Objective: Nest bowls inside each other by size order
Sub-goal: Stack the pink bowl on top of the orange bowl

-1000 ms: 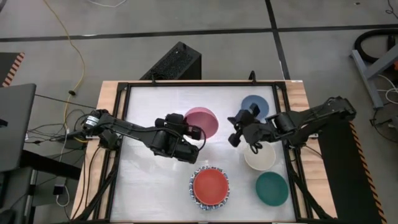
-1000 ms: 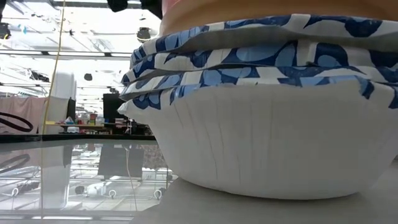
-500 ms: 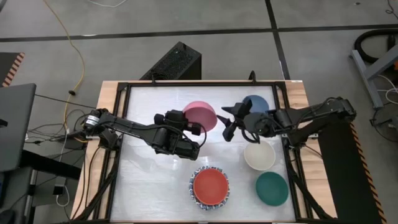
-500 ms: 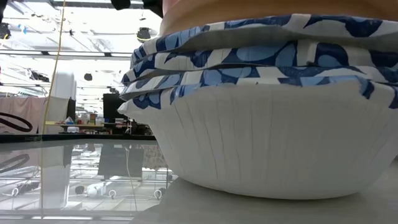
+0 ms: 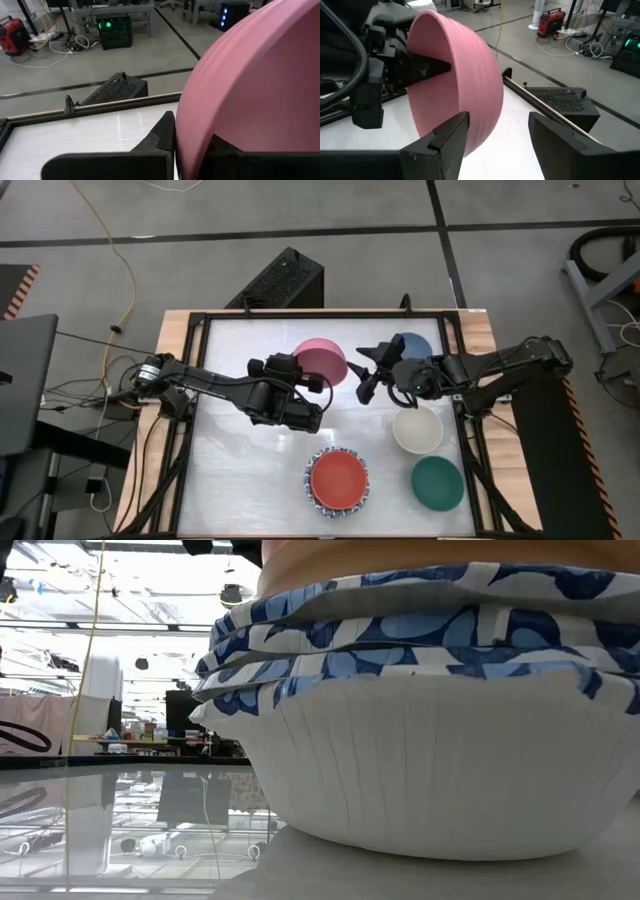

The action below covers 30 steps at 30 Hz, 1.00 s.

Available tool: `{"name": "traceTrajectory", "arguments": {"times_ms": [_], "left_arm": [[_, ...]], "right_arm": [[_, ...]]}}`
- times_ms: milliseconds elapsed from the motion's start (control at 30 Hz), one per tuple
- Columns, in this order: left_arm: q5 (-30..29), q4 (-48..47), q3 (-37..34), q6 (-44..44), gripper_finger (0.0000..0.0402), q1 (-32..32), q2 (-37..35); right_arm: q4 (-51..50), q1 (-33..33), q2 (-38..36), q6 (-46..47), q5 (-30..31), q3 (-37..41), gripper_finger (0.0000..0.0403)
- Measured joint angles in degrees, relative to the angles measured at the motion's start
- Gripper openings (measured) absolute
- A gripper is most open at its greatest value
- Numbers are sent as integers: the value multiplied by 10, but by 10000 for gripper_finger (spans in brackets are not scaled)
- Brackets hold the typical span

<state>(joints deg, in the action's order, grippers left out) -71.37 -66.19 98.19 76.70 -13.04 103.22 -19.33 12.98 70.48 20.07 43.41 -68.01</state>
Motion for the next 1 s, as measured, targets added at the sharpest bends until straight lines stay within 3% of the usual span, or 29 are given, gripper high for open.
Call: {"name": "traceTrajectory", "arguments": {"times_ms": [500, 833, 933, 1000], "left_arm": [[19, 6, 0, -30, 0, 9, 0], [19, 95, 0, -104, 0, 6, 0], [19, 126, 0, -136, 0, 3, 0], [18, 134, 0, -156, 0, -1, 0]], "right_arm": [[-14, 26, -14, -4, 1, 0, 233], [-12, -29, 30, -18, -8, 0, 230], [-11, -38, 46, -3, -2, 0, 206], [-14, -37, 49, 6, 2, 0, 166]]}}
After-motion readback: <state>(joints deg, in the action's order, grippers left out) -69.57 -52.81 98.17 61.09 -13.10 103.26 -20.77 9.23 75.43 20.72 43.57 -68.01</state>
